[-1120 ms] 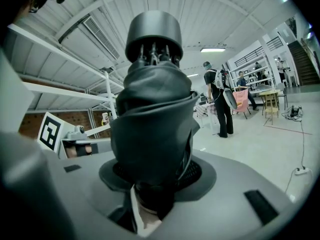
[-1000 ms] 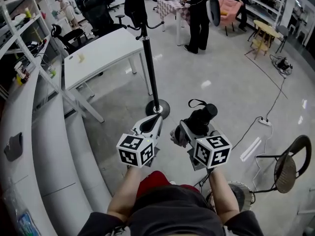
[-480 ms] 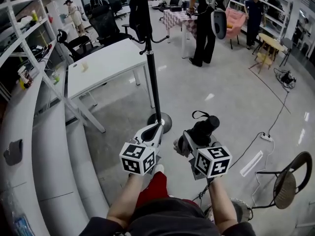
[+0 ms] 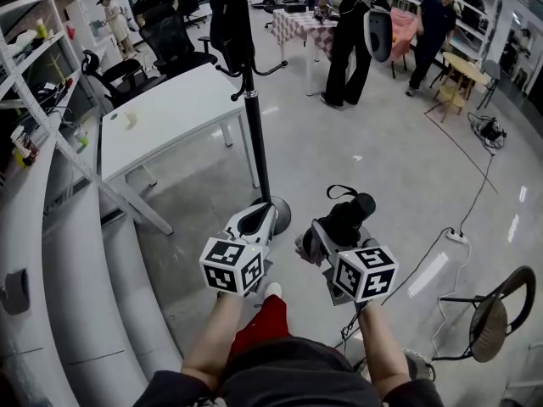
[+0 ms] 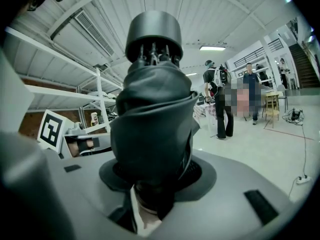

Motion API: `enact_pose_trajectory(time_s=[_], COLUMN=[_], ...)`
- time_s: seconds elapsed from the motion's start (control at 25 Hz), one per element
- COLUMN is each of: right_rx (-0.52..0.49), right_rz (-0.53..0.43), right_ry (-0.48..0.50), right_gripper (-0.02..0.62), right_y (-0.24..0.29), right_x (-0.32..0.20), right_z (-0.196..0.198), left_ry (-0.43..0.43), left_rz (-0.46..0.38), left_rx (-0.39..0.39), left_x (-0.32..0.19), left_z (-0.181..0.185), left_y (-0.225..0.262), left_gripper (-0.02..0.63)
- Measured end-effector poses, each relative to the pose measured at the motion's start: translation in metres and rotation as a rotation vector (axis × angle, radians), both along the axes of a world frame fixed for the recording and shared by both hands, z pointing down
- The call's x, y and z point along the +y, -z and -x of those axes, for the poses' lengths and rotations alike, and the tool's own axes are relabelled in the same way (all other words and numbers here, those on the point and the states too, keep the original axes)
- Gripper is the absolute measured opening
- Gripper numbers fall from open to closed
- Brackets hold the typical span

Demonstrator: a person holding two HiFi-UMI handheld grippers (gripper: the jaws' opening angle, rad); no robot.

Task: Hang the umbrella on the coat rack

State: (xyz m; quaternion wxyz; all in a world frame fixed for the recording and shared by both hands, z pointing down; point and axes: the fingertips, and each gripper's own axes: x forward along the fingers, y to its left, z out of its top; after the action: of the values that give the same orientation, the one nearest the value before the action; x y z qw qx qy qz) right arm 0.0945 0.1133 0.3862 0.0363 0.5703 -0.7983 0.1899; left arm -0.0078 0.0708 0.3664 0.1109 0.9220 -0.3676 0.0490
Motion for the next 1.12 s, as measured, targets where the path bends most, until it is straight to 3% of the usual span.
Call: enact_pose_trajectory(time_s=[0.6, 1.12], right_rx=[0.009, 0.021], right_rz=[0.055, 0.07], right_ry=[-0.001, -0.014], right_gripper=[0.19, 0.19], right_y=[-0.002, 0.001], right_x=[-0.158, -0.227], right_z=[0.023, 0.036], left_ry=[-0.024, -0.09], left_rz=[0.014, 0.049], left_rx=[0.021, 0.021], left_x=[-0.161, -0.224], left_z=[0.014, 0.013], left_y=[0.003, -0.007], left_gripper=[0.012, 0.012])
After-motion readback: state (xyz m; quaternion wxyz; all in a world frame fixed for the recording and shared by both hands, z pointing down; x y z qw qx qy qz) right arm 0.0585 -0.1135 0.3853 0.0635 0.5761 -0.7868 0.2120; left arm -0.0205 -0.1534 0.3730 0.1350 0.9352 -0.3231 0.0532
